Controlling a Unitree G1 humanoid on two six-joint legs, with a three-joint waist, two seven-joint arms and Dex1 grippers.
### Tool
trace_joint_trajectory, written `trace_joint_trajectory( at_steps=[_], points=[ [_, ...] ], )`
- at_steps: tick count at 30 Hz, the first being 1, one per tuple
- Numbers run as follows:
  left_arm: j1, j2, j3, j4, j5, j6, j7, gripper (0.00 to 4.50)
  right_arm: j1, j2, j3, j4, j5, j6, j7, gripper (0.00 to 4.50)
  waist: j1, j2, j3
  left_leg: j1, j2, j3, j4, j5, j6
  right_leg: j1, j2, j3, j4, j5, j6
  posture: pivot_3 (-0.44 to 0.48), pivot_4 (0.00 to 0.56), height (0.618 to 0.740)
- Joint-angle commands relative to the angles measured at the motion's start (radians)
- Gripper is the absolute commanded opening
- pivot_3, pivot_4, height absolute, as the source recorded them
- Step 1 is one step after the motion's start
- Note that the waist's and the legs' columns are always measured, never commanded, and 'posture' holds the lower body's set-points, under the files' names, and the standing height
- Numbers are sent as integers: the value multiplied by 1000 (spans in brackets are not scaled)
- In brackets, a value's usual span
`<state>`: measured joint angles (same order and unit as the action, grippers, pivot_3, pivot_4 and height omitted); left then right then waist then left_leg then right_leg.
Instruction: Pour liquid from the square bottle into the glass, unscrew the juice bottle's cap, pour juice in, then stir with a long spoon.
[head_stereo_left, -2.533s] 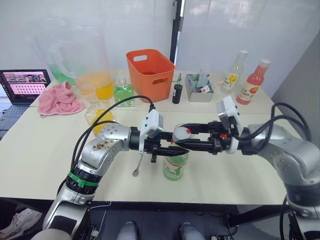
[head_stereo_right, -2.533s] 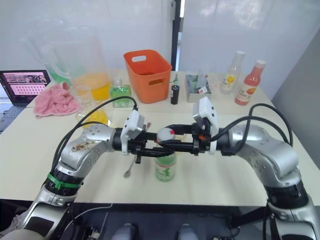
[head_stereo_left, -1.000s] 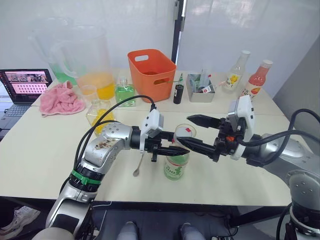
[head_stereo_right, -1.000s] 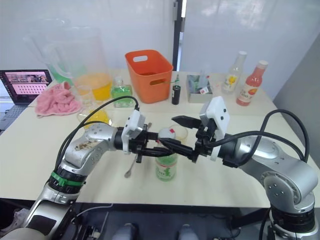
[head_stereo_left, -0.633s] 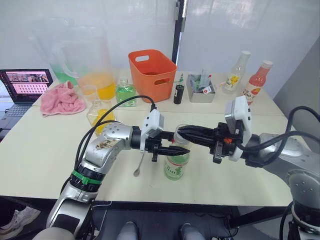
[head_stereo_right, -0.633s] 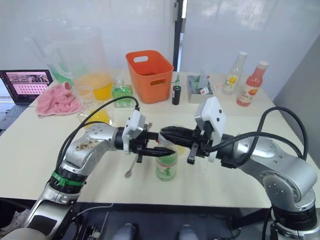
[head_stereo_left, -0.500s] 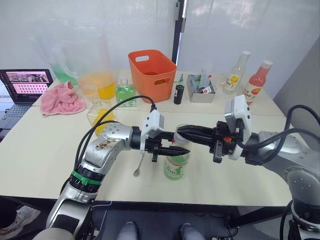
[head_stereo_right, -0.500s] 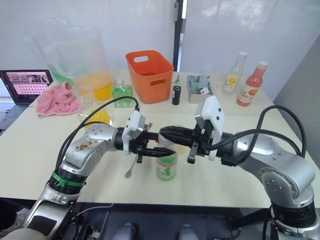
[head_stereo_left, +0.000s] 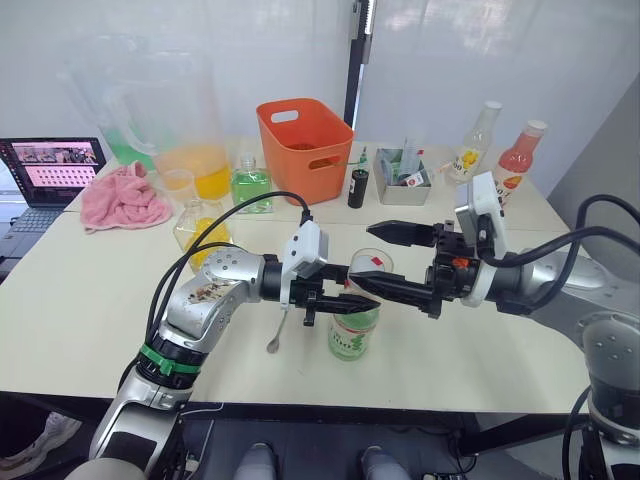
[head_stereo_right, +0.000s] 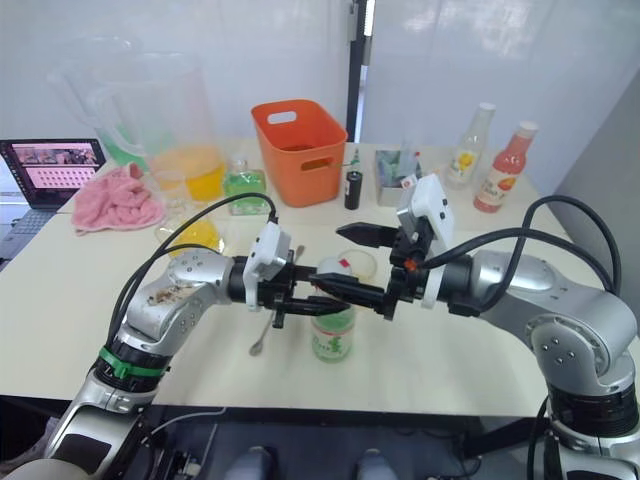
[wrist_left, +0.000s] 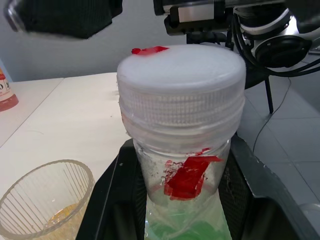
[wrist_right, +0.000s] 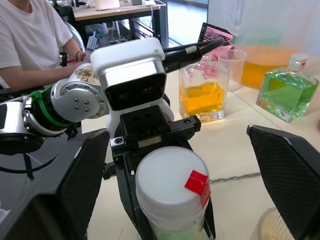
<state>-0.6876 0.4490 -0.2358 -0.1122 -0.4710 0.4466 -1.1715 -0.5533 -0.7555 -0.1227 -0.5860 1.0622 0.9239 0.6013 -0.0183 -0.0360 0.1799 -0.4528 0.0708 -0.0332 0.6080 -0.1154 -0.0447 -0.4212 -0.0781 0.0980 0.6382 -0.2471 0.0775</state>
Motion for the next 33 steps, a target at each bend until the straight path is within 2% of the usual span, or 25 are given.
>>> trace_joint_trajectory(
  at_steps=[1, 9, 11, 14, 15, 18, 24, 28, 33],
  points=[
    [4, 11, -13, 3, 25, 8, 4, 1490, 0, -4, -6, -44, -7, -6, -29, 4454, 0, 0, 0, 0, 0, 0, 0, 0, 0, 0, 0, 0, 0, 0, 0, 0, 150, 725],
    [-9, 4, -18, 20, 28, 0, -5, 1490, 36, -26, 0, -68, -49, -12, -55, 4454, 1, 0, 0, 0, 0, 0, 0, 0, 0, 0, 0, 0, 0, 0, 0, 0, 150, 725],
    [-10, 3, -19, 20, 29, -1, -7, 1490, 42, -27, 1, -71, -56, -15, -56, 3947, 1, 0, 0, 0, 0, 0, 0, 0, 0, 0, 0, 0, 0, 0, 0, 0, 150, 725],
    [-12, 2, -20, 21, 30, -1, -6, 1490, 44, -24, 3, -72, -62, -15, -56, 3002, 1, 0, 0, 0, 0, 0, 0, 0, 0, 0, 0, 0, 0, 0, 0, 0, 150, 725],
    [-12, 3, -19, 20, 30, 0, -6, 1490, 45, -21, 7, -69, -65, -17, -54, 2546, 1, 0, 0, 0, 0, 0, 0, 0, 0, 0, 0, 0, 0, 0, 0, 0, 150, 725],
    [-9, 6, -19, 18, 30, 1, -5, 1490, 45, -16, 13, -66, -68, -21, -45, 1711, 1, 0, 0, 0, 0, 0, 0, 0, 0, 0, 0, 0, 0, 0, 0, 0, 150, 725],
    [-7, 10, -16, 10, 32, 3, 1, 1490, 33, -26, 45, -37, -87, -49, 58, 1703, 0, 0, 0, 0, 0, 0, 0, 0, 0, 0, 0, 0, 0, 0, 0, 0, 150, 725],
    [-5, 14, -15, 2, 36, 2, 7, 1490, 35, -53, 68, 58, -156, -145, 242, 1703, 0, 0, 0, 0, 0, 0, 0, 0, 0, 0, 0, 0, -1, 0, 0, 0, 150, 725],
    [17, 12, 4, -23, 16, 26, 37, 1490, -114, -98, 216, 294, -304, -288, 589, 1703, -3, 0, 0, 0, 0, 0, 0, 0, 0, 1, 0, 0, -1, 0, 0, 0, 150, 725]
  ],
)
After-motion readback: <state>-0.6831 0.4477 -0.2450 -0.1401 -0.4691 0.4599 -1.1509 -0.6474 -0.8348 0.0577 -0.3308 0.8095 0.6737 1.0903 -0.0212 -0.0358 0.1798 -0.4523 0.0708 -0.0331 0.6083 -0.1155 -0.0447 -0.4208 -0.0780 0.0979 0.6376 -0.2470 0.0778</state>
